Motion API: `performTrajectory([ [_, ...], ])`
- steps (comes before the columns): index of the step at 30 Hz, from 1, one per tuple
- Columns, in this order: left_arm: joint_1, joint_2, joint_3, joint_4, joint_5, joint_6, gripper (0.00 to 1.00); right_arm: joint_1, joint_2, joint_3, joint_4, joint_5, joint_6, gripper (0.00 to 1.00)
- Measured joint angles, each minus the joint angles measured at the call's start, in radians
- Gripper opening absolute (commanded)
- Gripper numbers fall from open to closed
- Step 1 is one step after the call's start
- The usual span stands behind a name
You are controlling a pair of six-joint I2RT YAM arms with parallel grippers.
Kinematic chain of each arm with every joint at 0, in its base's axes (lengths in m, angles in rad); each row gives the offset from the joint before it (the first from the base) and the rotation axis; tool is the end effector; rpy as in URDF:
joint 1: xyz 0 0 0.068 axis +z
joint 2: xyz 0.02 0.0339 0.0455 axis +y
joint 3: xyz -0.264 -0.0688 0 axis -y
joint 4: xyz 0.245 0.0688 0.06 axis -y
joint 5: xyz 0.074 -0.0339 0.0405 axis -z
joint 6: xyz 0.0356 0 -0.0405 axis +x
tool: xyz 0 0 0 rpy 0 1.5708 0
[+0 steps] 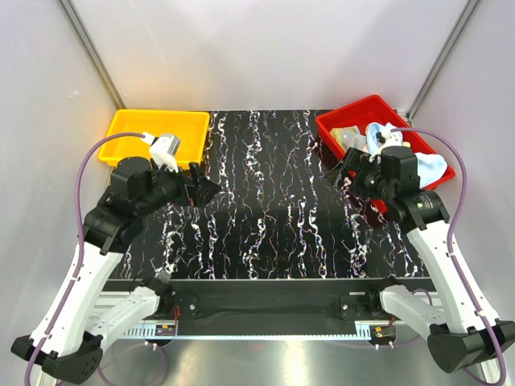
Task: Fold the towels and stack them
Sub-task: Grab crumpled towel
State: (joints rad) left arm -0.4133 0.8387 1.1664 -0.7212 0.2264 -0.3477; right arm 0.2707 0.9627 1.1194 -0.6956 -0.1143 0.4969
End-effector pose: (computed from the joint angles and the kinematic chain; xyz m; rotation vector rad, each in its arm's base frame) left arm 0.1402 -0.0702 0.4038 0.2193 2.0124 -0.7135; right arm 0.1875 0.0562 0.3715 0.1740 2.1529 0.5730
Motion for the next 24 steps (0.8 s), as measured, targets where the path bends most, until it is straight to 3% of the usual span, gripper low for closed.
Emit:
performTrajectory([
  [7, 0.000, -0.003, 0.000, -0.016, -0.002, 0.002, 0.99, 0.001, 0.000, 0.000, 0.003, 0.034, 0.010, 1.00],
  [12, 0.000, -0.013, 0.000, -0.037, -0.020, 0.004, 0.99, 0.002, 0.040, 0.014, 0.022, 0.165, -0.013, 1.00],
  [17, 0.000, -0.013, -0.001, -0.041, -0.019, 0.003, 0.99, -0.105, 0.309, 0.174, 0.019, 0.287, -0.068, 0.94],
  [21, 0.000, -0.014, -0.009, -0.040, -0.018, 0.003, 0.99, -0.276, 0.523, 0.237, 0.050, 0.290, -0.101, 0.76],
  [24, 0.000, -0.020, -0.033, -0.037, -0.017, 0.003, 0.99, -0.370, 0.646, 0.266, 0.055, 0.290, -0.120, 0.73],
])
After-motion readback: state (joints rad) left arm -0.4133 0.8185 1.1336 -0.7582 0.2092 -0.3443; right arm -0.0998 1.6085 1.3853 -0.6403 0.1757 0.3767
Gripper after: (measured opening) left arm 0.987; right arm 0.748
